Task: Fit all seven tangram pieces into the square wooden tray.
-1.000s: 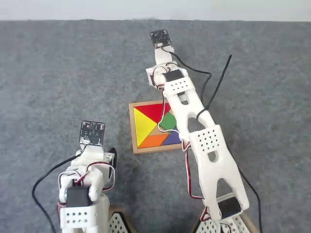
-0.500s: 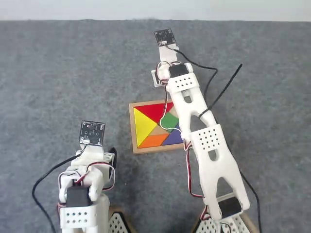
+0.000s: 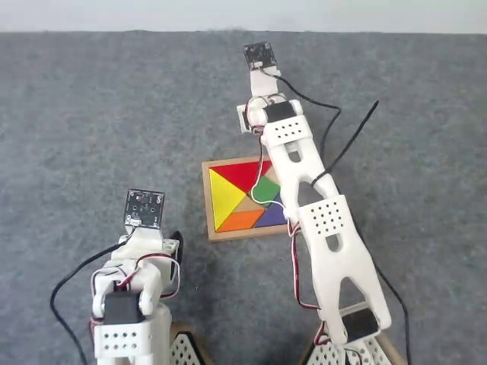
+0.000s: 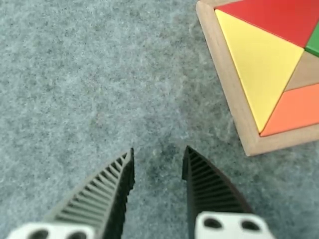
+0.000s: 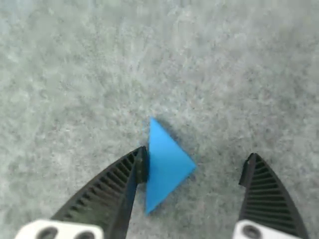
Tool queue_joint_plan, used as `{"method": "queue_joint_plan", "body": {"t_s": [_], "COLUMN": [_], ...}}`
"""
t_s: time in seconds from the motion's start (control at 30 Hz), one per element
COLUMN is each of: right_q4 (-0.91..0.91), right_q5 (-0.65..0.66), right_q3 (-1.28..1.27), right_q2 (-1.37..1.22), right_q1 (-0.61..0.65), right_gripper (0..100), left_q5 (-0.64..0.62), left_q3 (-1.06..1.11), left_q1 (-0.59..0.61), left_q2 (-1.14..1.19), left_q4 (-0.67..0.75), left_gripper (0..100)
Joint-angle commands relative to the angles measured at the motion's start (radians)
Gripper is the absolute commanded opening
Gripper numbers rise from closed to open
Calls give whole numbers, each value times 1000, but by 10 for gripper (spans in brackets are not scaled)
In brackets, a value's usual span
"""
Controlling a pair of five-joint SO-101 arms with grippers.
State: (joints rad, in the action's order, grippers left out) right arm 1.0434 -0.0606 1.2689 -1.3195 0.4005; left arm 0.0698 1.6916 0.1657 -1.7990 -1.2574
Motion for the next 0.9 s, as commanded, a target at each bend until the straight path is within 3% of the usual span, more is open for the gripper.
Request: {"method": "queue_joint_plan", "body": {"t_s": [0.0, 0.3, 0.57, 0.87], "right_q4": [-19, -21, -19, 25], "right_q5": [11, 11, 11, 8], "right_q3": [55, 55, 55, 57], "right_q2": [-18, -54, -58, -48], "right_q1": [4, 10, 10, 10], "right_gripper": [299, 298, 135, 123], "left_q5": [6, 6, 6, 6], "left_q3": [-8, -8, -8, -8], "left_q1": [-3, -3, -3, -3], "left_q2": [-28, -28, -28, -28], "left_q4": [-9, -9, -9, -9], "left_gripper": [153, 153, 153, 153]}}
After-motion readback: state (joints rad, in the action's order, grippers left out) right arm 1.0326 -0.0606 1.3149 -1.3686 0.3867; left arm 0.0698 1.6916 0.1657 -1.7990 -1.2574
